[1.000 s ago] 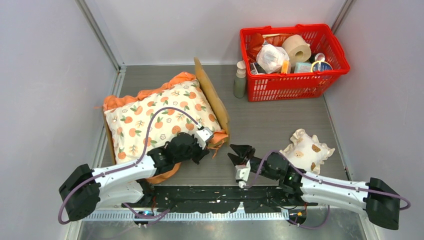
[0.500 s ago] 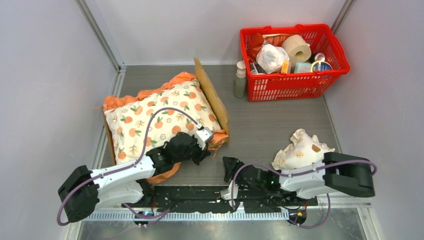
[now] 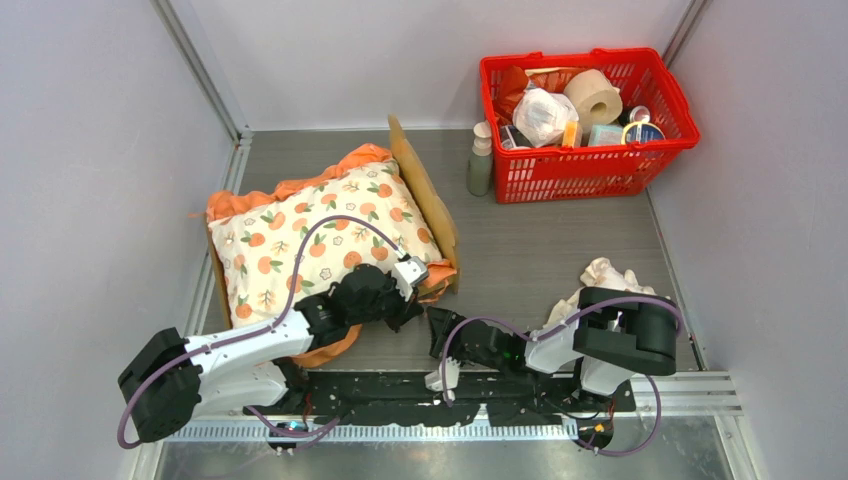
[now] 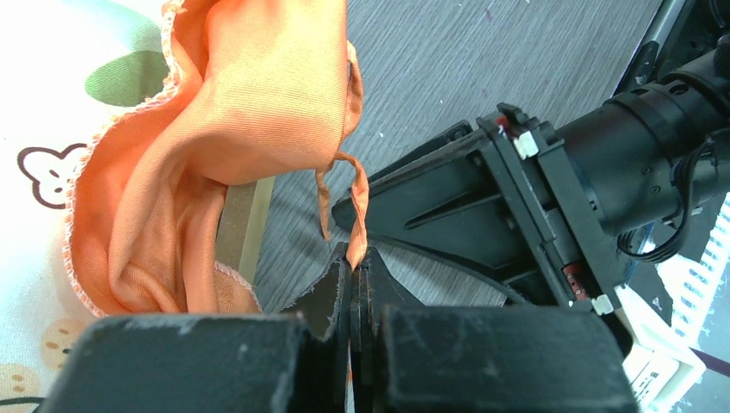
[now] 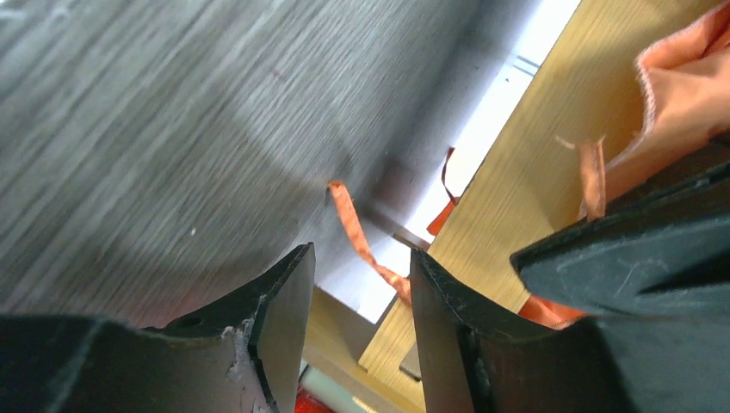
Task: Set up the pet bed
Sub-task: Tie the ropes to the bed frame.
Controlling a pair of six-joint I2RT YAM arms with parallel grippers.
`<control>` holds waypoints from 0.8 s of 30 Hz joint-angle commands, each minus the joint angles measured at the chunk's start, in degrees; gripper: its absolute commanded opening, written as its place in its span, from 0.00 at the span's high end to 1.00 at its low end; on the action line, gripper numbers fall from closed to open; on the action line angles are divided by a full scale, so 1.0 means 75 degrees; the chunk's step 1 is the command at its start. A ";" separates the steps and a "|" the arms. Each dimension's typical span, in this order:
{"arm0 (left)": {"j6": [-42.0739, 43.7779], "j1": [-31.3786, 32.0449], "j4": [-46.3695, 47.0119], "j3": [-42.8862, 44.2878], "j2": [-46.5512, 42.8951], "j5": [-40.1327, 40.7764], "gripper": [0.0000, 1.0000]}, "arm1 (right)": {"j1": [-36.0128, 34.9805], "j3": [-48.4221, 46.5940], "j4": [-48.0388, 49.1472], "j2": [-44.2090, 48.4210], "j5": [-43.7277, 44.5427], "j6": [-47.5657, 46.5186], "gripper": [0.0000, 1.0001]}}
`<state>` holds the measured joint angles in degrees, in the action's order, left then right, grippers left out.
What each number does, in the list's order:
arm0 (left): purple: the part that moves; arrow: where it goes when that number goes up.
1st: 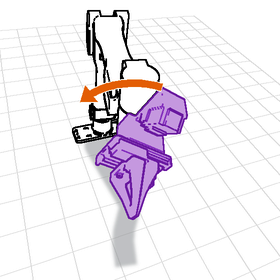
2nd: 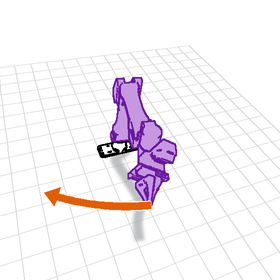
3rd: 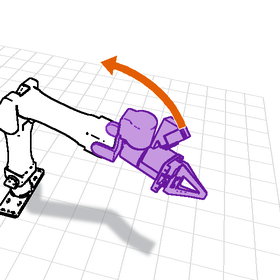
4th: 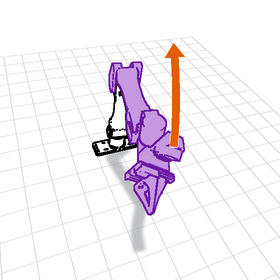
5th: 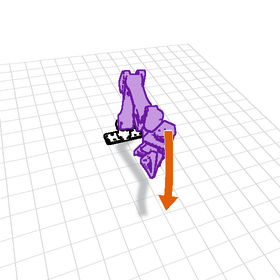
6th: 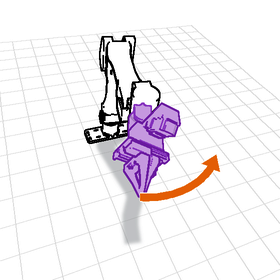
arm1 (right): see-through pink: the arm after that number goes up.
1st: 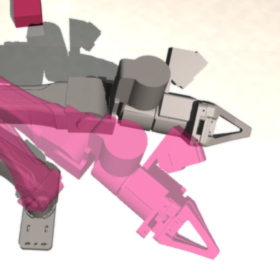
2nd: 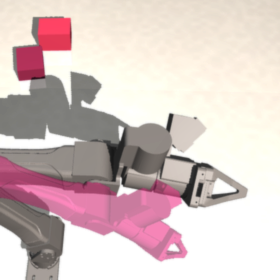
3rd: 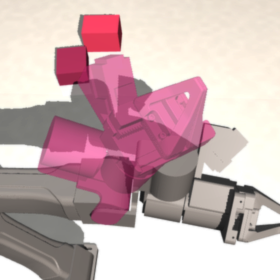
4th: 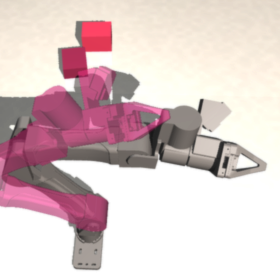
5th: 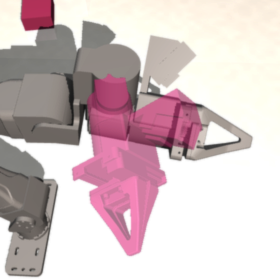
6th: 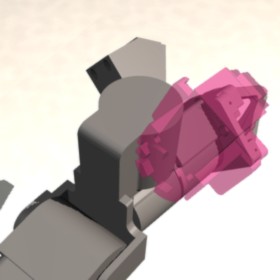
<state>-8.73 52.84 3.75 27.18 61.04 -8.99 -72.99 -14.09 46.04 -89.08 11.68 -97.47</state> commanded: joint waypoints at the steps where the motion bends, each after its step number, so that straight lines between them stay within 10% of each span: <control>1: -0.0066 -0.0037 0.0490 0.0027 0.0072 -0.0165 1.00 | 0.0087 -0.0398 0.0786 -0.0413 -0.0447 -0.0612 0.49; 7: -0.0060 -0.0037 0.0509 -0.0009 0.0059 -0.0124 1.00 | 0.0328 -0.0678 0.1052 -0.0860 -0.0581 -0.0618 0.55; 11: -0.0013 -0.0050 0.0426 0.0068 0.0075 0.0036 1.00 | 0.0354 -0.0604 0.1269 -0.0749 -0.0593 -0.0354 0.91; 24: 0.0109 -0.0049 0.0365 0.0202 0.0119 0.0725 1.00 | -0.0410 -0.0245 0.0793 0.0825 0.0191 0.3978 0.95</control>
<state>-8.56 52.75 4.36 27.18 61.49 -5.58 -74.72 -16.34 51.64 -87.44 9.93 -82.70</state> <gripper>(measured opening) 0.011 0.060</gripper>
